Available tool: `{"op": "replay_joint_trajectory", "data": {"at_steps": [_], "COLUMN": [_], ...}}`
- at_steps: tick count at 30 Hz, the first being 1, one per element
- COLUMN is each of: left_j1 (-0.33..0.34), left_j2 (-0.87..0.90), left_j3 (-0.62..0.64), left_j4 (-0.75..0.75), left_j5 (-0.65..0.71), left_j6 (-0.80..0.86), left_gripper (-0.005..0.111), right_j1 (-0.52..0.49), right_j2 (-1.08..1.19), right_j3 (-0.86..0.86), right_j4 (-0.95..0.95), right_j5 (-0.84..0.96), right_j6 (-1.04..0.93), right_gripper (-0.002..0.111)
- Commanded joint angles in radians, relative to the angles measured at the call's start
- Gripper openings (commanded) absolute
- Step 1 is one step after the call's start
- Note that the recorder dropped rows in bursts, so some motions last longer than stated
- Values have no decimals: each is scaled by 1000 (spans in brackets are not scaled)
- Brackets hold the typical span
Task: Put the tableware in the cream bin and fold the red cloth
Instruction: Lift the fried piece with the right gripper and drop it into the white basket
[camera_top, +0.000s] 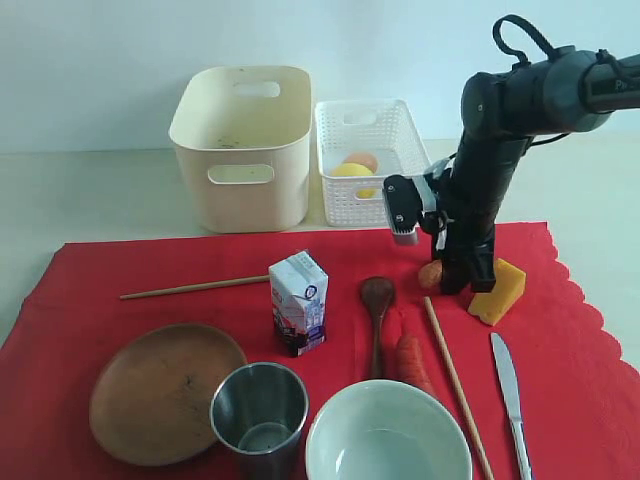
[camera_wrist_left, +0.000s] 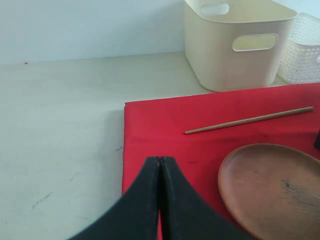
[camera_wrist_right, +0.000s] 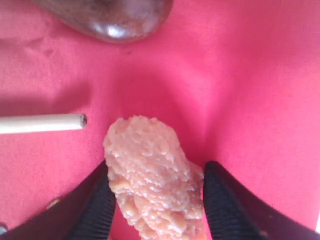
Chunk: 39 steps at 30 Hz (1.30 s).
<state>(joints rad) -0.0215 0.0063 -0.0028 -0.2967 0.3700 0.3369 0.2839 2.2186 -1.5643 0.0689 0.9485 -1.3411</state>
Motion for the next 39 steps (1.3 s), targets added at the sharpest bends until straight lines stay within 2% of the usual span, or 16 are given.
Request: {"op": "replay_joint_trajectory", "data": {"at_steps": [1, 25, 30, 34, 39], "left_j1": [3, 3, 3, 3, 3], "left_j2": [-6, -6, -6, -6, -6], "left_j3": [3, 3, 3, 3, 3], "left_j4": [-2, -2, -2, -2, -2], "left_j5": [-6, -6, -6, -6, -6], "left_j6": [-2, -2, -2, -2, -2], "left_gripper": [0, 0, 0, 0, 0], "right_j1": [-2, -2, -2, -2, -2], "right_j2": [0, -245, -273, -279, -279], "right_j3": [2, -2, -33, -62, -71], "right_j4": [31, 34, 147, 265, 352], "right_j5": [3, 21, 11, -102, -390], "right_j6": [25, 55, 65, 168, 431], "right_gripper": [0, 0, 0, 0, 0]}}
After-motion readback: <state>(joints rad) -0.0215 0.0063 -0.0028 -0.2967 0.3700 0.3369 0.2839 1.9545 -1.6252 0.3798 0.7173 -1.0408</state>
